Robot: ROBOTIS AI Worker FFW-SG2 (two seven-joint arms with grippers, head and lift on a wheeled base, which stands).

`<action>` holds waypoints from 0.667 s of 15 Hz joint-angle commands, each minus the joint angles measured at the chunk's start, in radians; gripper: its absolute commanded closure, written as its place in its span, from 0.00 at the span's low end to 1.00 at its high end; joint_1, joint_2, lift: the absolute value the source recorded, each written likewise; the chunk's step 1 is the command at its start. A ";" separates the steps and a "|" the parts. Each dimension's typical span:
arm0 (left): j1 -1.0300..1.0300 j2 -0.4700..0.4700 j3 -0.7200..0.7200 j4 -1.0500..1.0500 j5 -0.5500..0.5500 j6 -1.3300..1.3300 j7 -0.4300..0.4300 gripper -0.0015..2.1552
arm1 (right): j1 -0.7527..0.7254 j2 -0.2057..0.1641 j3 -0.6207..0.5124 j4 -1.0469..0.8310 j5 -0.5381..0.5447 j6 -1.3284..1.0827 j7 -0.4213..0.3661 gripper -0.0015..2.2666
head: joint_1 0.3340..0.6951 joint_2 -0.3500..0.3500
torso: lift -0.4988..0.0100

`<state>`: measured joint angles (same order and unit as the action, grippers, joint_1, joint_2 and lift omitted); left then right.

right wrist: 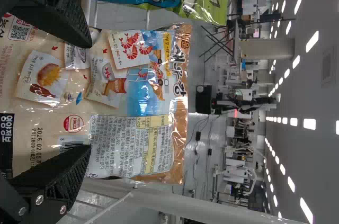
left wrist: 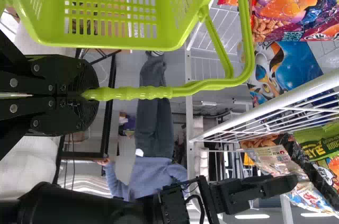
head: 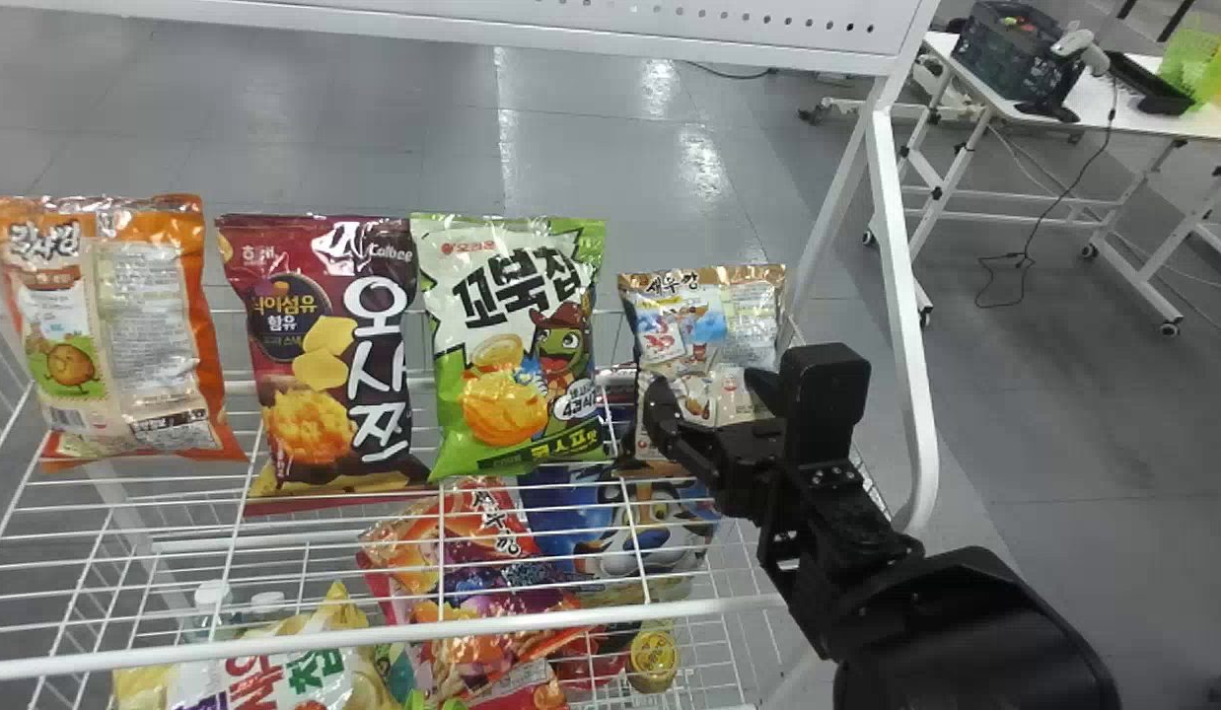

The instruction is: Hold basket handle with left hand then pick spicy shrimp crackers with right hand and place into basket

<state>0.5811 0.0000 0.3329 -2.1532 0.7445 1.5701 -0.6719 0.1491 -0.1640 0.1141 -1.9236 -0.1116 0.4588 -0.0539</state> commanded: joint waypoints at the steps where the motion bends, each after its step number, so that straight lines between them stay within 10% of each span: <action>1: -0.001 -0.003 0.000 0.006 -0.001 0.001 0.000 0.88 | -0.011 0.000 0.003 0.011 -0.005 0.013 0.000 0.09 | 1.00 0.21 | 0.91; 3: -0.004 -0.003 0.002 0.015 -0.001 0.001 0.000 0.88 | -0.017 0.000 0.003 0.017 -0.017 0.016 0.009 0.15 | 1.00 0.22 | 0.91; 7: -0.006 -0.003 0.003 0.021 -0.001 0.001 0.000 0.88 | 0.007 0.003 -0.005 -0.020 -0.046 0.031 0.075 0.64 | 1.00 0.25 | 0.91; 10: -0.006 -0.003 0.003 0.021 -0.001 0.001 0.000 0.88 | 0.041 0.006 -0.008 -0.086 -0.039 0.028 0.057 0.72 | 1.00 0.26 | 0.91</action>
<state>0.5752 0.0000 0.3360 -2.1323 0.7439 1.5701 -0.6719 0.1756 -0.1585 0.1076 -1.9822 -0.1551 0.4891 0.0087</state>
